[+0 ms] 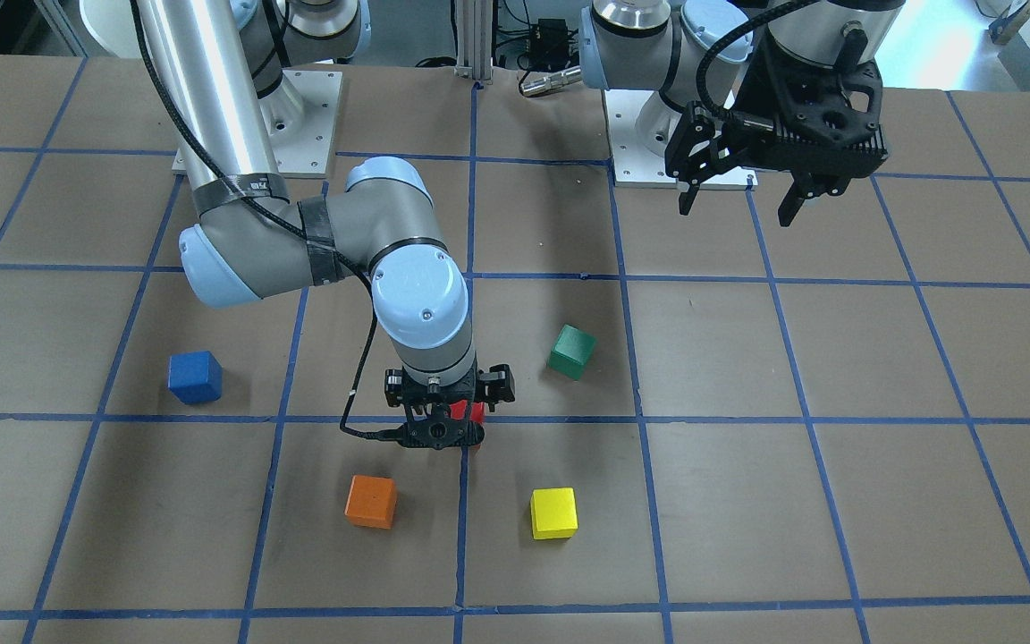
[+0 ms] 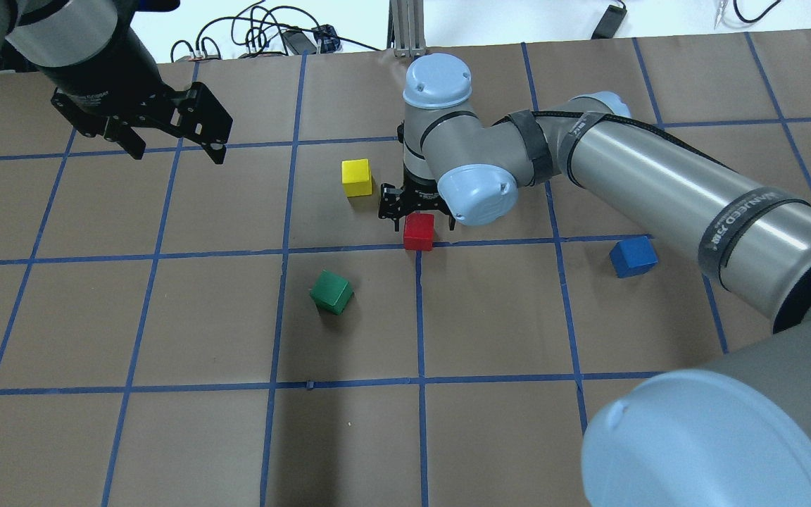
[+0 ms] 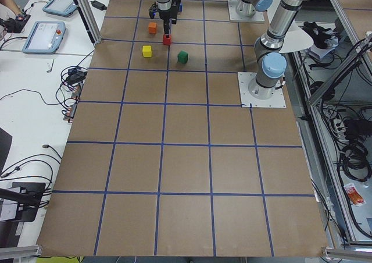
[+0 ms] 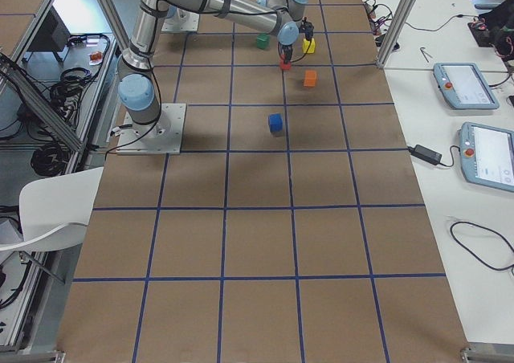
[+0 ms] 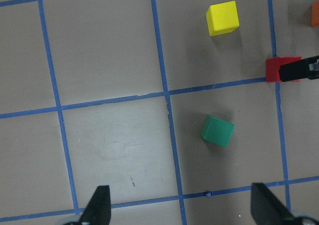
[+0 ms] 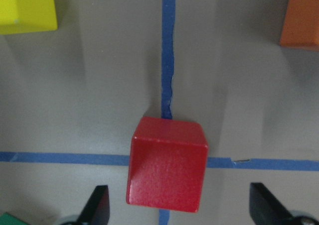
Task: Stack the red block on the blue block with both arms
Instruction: 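Lower the right gripper over the red cube and grasp it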
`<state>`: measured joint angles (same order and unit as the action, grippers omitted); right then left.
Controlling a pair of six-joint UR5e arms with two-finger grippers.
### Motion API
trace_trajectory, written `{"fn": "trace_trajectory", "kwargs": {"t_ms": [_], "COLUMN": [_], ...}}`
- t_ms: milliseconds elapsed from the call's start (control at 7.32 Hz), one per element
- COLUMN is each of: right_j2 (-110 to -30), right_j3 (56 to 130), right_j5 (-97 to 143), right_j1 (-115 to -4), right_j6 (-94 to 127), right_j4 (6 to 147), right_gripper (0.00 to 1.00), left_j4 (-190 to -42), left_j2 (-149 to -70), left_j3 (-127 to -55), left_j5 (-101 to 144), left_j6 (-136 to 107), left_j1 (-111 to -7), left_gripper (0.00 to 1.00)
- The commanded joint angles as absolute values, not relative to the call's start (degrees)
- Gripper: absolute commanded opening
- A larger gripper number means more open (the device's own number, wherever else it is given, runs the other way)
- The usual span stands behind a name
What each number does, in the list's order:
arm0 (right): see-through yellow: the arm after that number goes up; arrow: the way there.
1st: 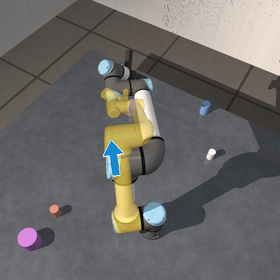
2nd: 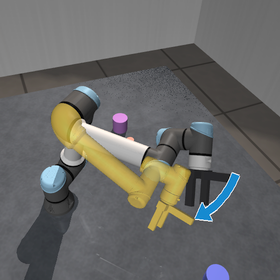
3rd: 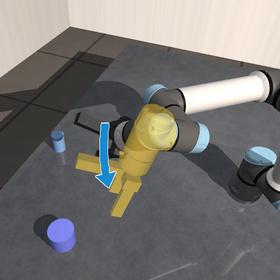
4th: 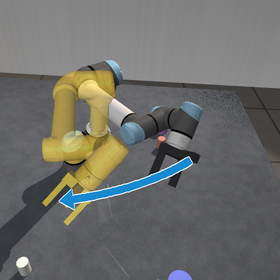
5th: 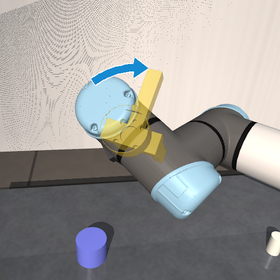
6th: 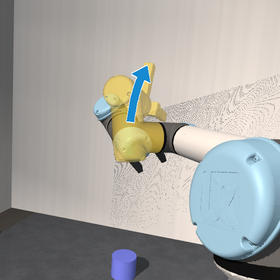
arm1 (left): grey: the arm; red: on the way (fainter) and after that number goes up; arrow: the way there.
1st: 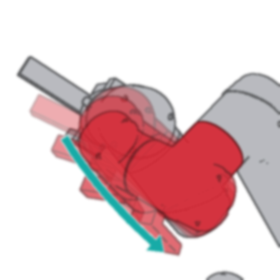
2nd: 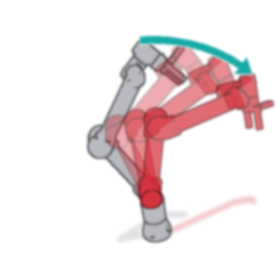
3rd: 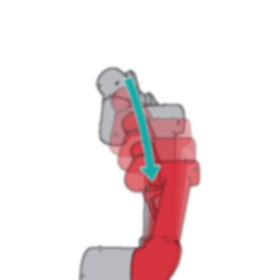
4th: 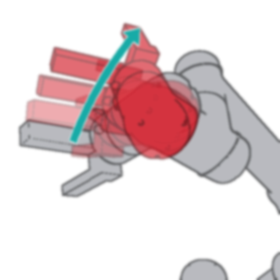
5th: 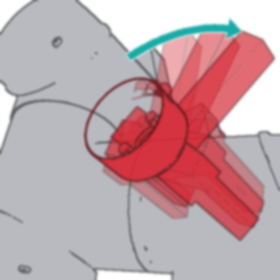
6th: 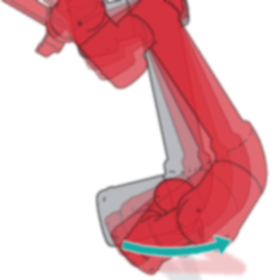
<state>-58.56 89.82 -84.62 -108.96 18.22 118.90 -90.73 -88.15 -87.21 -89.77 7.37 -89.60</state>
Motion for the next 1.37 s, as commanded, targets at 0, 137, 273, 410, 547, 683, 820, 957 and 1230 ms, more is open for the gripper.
{"fn": "trace_trajectory", "kwargs": {"t_ms": [0,137,273,410,547,683,820,957,1230], "right_j2": [-57.31,-57.22,-56.78,-56.69,-56.6,-56.6,-56.6,-56.69,-57.65], "right_j3": [89.82,89.82,89.82,89.82,89.91,89.91,89.91,89.91,89.21], "right_j5": [-82.98,-79.84,-79.72,-79.8,-79.98,-80.42,-80.59,-80.6,-81.03], "right_j1": [-108.98,-108.98,-108.98,-108.98,-108.98,-108.98,-108.9,-108.9,-108.72], "right_j6": [18.28,18.28,18.19,18.11,18.11,18.11,17.93,17.76,18.11], "right_j4": [119.09,119.53,119.62,119.79,120.32,120.32,120.32,120.32,119.89], "right_gripper": [1.0,1.0,1.0,0.98,0.7,0.4,0.17,0.0,0.0], "left_j4": [-90.7,-90.62,-90.53,-90.53,-90.53,-90.53,-90.53,-90.53,-90.53], "left_j2": [-88.07,-88.15,-88.15,-88.15,-88.15,-88.15,-88.15,-88.15,-88.15], "left_j3": [-87.36,-87.28,-87.1,-87.01,-87.1,-87.01,-87.1,-87.1,-87.01], "left_j5": [-89.74,-89.65,-89.65,-89.65,-89.65,-89.65,-89.74,-89.74,-89.65], "left_j6": [7.38,7.38,7.38,7.38,7.38,7.38,7.38,7.38,7.38], "left_j1": [-89.65,-89.47,-89.47,-89.47,-89.47,-89.56,-89.56,-89.65,-89.65], "left_gripper": [1.0,1.0,1.0,1.0,1.0,1.0,1.0,1.0,1.0]}}
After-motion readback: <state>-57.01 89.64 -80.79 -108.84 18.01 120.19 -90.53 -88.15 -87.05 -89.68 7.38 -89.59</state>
